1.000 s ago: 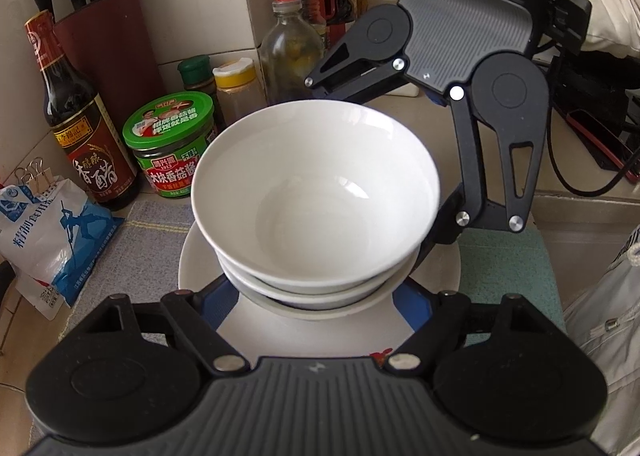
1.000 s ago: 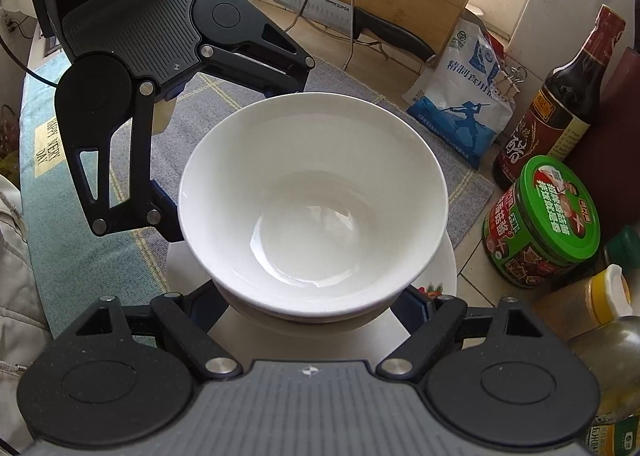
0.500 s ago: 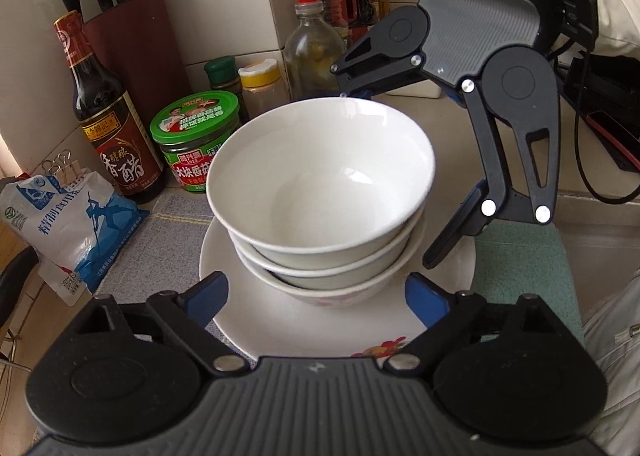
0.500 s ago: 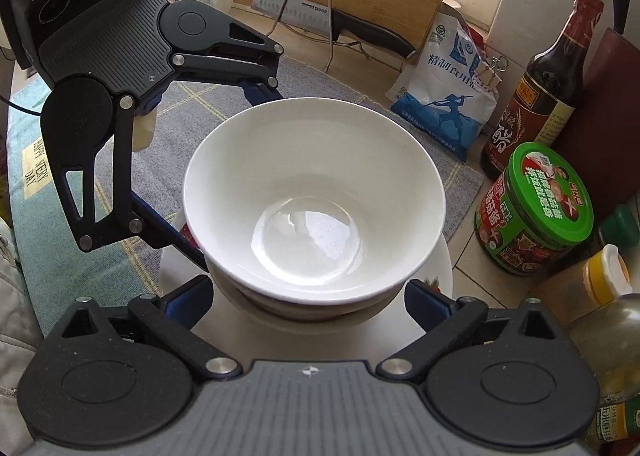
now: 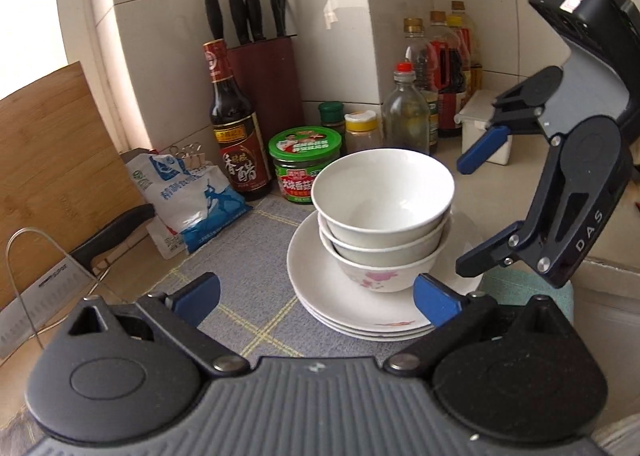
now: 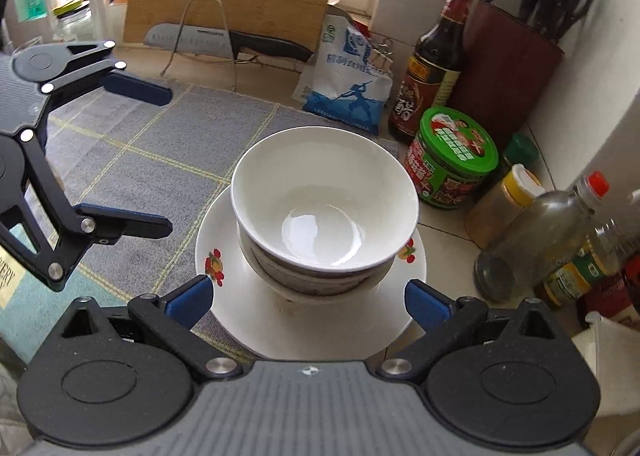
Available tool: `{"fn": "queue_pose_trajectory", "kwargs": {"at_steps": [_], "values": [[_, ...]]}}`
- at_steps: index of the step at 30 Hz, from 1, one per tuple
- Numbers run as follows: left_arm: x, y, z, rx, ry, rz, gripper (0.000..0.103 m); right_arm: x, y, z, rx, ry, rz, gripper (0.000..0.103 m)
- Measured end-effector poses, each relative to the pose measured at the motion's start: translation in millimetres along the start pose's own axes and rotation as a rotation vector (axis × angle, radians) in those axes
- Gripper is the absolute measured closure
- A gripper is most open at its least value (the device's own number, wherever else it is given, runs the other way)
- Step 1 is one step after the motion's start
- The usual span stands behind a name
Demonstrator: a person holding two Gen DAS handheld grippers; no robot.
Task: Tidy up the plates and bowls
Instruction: 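Open both grippers and withdraw them from the stacked dishes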
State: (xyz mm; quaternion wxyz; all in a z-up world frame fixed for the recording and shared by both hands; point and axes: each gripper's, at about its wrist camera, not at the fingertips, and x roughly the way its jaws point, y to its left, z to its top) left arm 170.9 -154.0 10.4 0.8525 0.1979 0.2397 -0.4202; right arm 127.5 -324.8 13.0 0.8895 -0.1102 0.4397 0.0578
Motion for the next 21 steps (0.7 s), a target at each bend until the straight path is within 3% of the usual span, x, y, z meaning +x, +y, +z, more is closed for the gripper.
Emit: {"fn": "queue_pose_trajectory", "kwargs": {"at_steps": [5,9,21], "values": [[-26.2,9.4,-5.9,-0.167,0.072,0.058,0.001,-20.3,23.3,-14.2,0.314,-0.009,-0.132,0.000],[-46.3,13.3,-8.6,-0.235,0.105,0.086,0.001,-34.3,45.3,-24.0,0.493,-0.017,-0.214,0.000],[-79.6,14.3,-2.9,-0.266,0.092,0.145,0.001,-74.3,81.2,-26.4,0.565,-0.103,-0.318,0.000]]}}
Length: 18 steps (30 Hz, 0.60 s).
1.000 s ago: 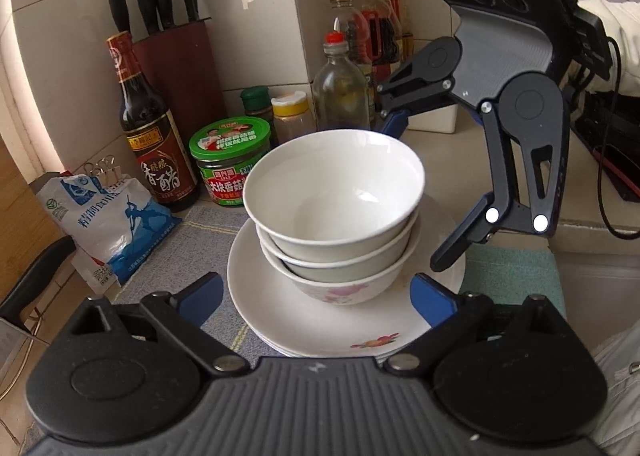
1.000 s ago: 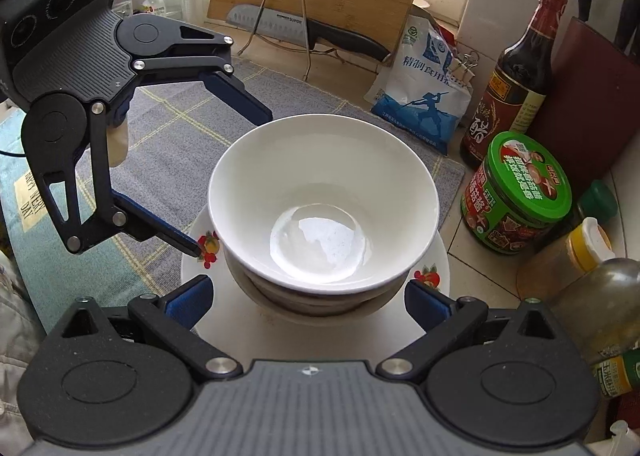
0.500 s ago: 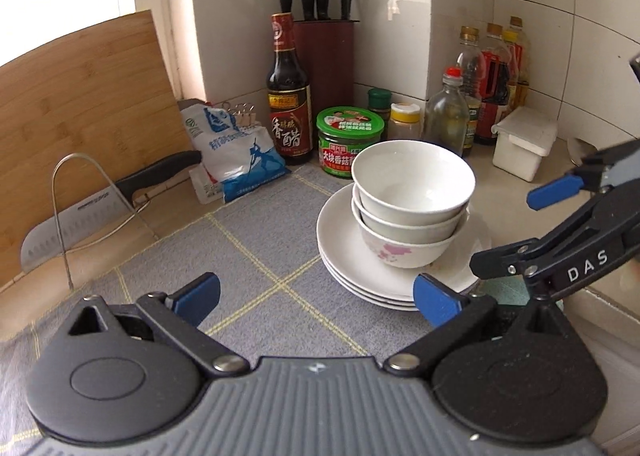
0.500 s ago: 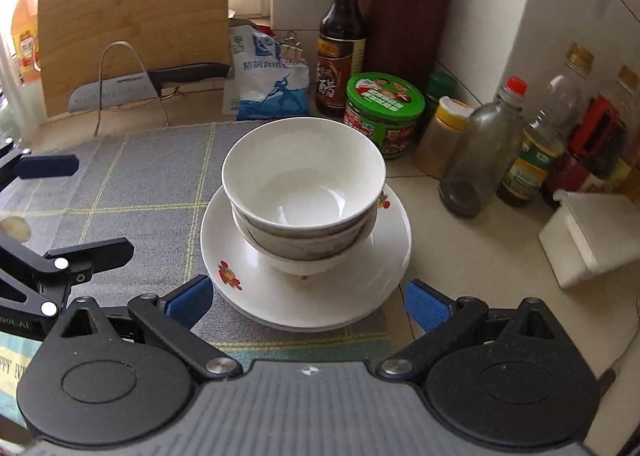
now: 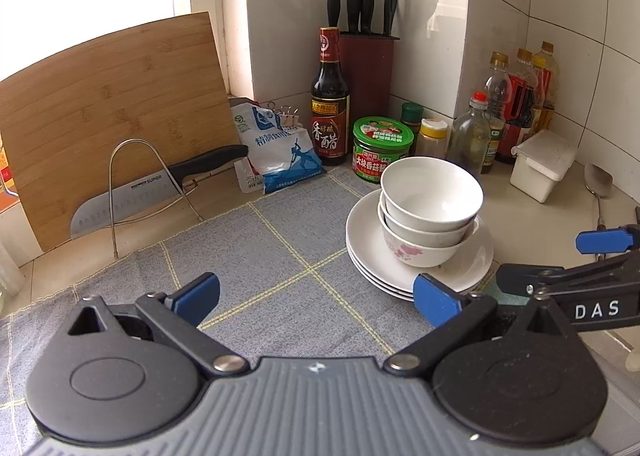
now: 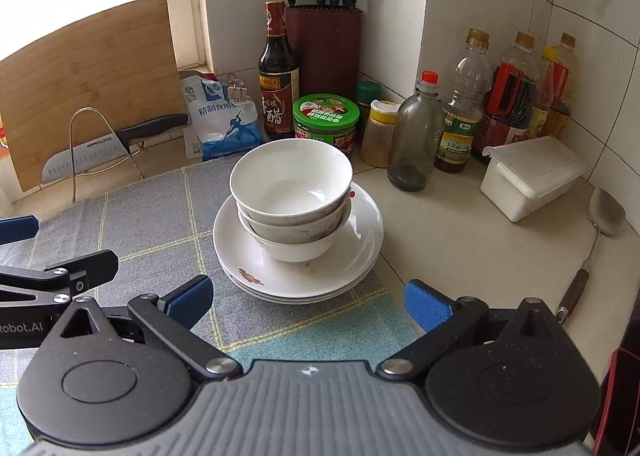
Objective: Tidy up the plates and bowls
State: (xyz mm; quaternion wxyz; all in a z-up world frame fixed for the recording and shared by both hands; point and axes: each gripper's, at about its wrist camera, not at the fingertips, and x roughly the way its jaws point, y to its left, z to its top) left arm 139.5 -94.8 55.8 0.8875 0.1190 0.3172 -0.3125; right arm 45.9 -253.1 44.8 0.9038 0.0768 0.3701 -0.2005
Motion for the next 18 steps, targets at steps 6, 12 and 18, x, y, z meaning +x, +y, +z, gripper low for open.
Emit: {"fn": "queue_pose_trajectory", "kwargs": {"at_steps": [6,12,18], "values": [[-3.3,-1.8,1.6,-0.007,-0.008,-0.003,0.001,-4.4,-0.2,1.2,0.010,-0.015,-0.011,0.000],[-5.6,-3.1,4.1,-0.011,-0.018,0.004,0.001,-5.9,-0.7,4.0,0.009,-0.033,-0.014,0.000],[-5.8,-3.4,5.8,-0.015,-0.021,0.009,0.001,-6.6,-0.2,6.5,0.006,-0.041,-0.018,0.000]]}}
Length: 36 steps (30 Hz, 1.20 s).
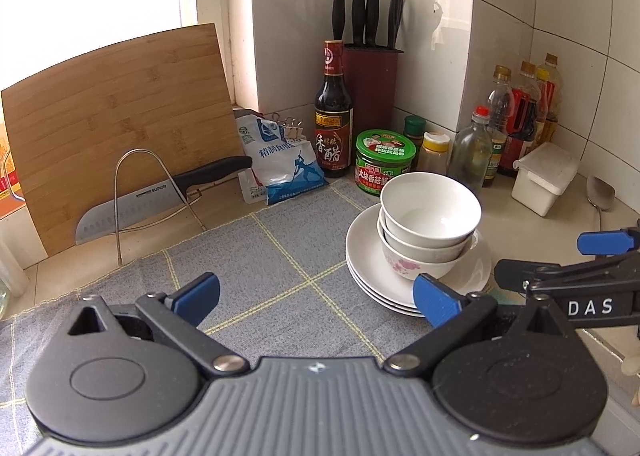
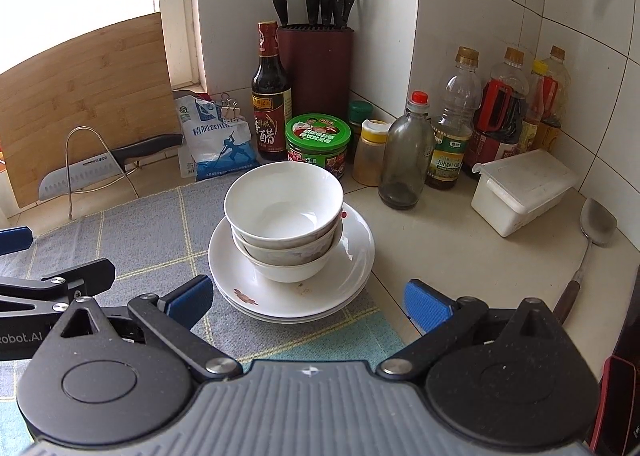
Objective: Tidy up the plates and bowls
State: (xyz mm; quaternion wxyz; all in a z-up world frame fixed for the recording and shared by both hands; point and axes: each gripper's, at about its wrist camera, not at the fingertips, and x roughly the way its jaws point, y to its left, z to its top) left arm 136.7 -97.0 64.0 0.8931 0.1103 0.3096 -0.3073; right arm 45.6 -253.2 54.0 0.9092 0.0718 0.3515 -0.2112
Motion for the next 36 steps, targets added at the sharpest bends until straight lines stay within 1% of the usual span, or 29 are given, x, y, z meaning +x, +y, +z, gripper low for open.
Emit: {"fn": "queue_pose_trajectory", "kwargs": {"at_steps": [13,36], "values": [[3.0,0.2,-0.5,-0.004,0.010,-0.006,0.001,1.5,0.5,1.1,-0.004,0.003,-0.012,0.000],[1.8,1.3,0.9,-0.010,0.004,-0.017,0.001,-5.6,2.2,2.5,-0.012,-0.017,-0.033,0.000]]}}
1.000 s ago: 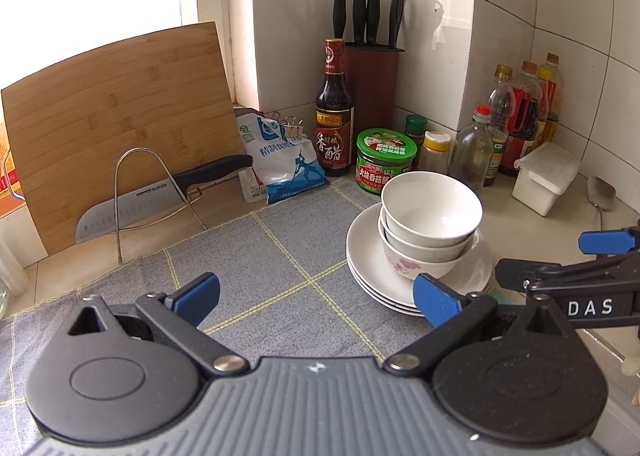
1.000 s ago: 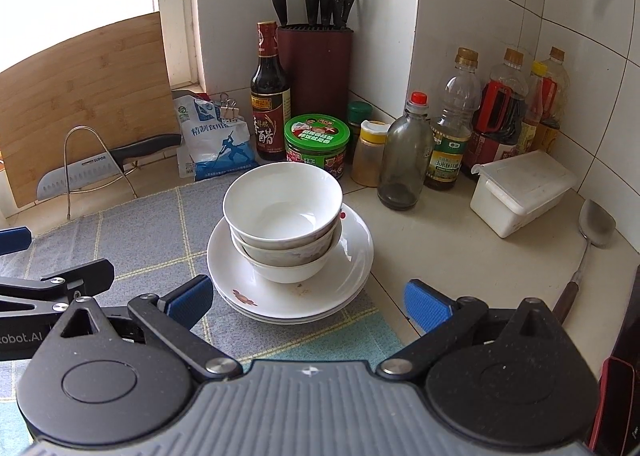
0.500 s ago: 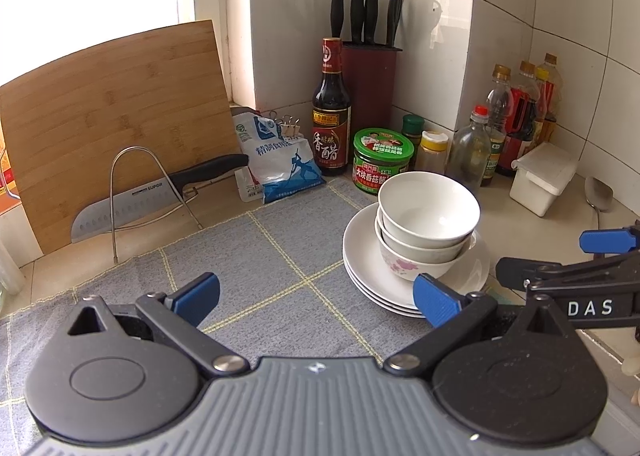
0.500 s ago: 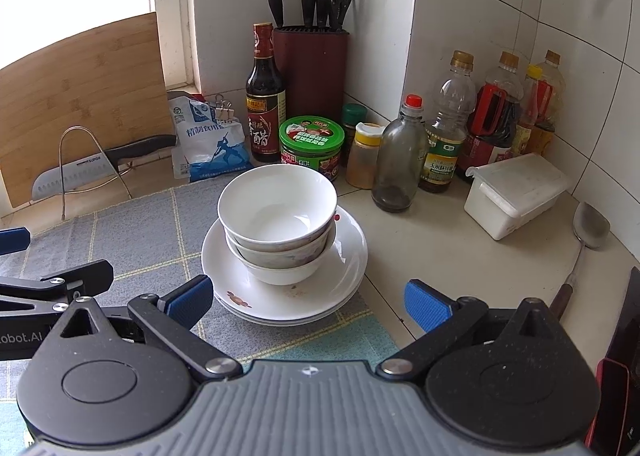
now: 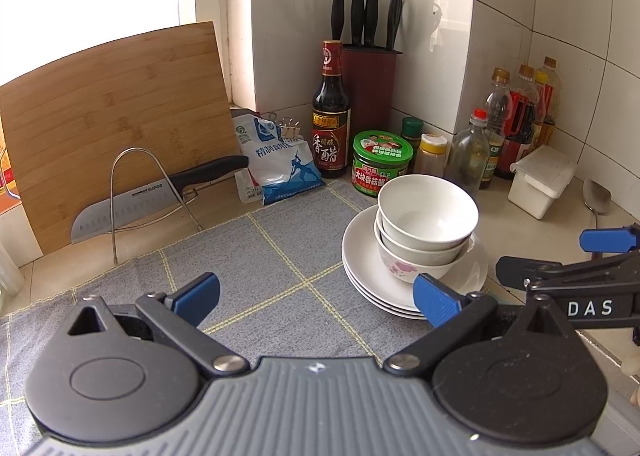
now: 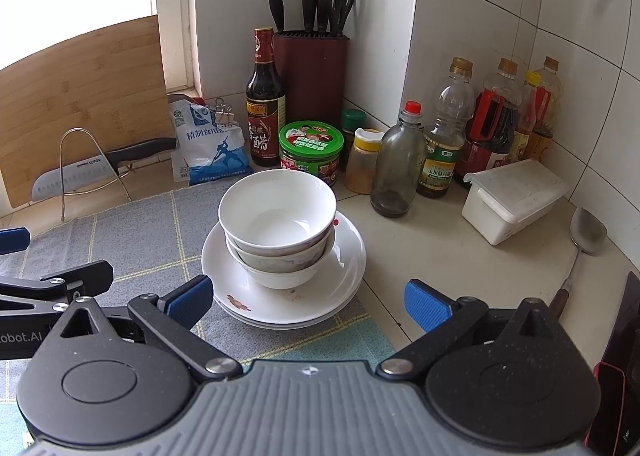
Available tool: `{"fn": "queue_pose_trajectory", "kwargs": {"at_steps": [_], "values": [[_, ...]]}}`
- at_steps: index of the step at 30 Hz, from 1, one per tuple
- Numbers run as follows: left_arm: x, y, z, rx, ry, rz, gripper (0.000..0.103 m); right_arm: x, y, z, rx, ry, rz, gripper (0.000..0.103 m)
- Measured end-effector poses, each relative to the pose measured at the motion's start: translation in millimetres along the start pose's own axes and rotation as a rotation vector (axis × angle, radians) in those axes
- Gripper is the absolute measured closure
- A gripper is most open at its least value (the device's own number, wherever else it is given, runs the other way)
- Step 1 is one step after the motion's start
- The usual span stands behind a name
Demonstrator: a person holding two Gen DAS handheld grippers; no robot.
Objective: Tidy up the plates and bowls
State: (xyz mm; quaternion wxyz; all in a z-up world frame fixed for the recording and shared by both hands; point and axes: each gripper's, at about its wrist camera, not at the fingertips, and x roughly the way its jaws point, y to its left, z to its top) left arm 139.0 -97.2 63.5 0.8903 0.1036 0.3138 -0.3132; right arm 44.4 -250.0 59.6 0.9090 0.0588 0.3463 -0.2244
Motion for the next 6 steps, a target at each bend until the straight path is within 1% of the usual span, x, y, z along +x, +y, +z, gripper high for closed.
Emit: {"fn": "queue_pose_trajectory", "kwargs": {"at_steps": [6], "values": [[-0.4,0.4,0.3,0.002,0.000,-0.002,0.001,-1.3,0.1,-0.2,-0.002,0.000,-0.005,0.000]]}}
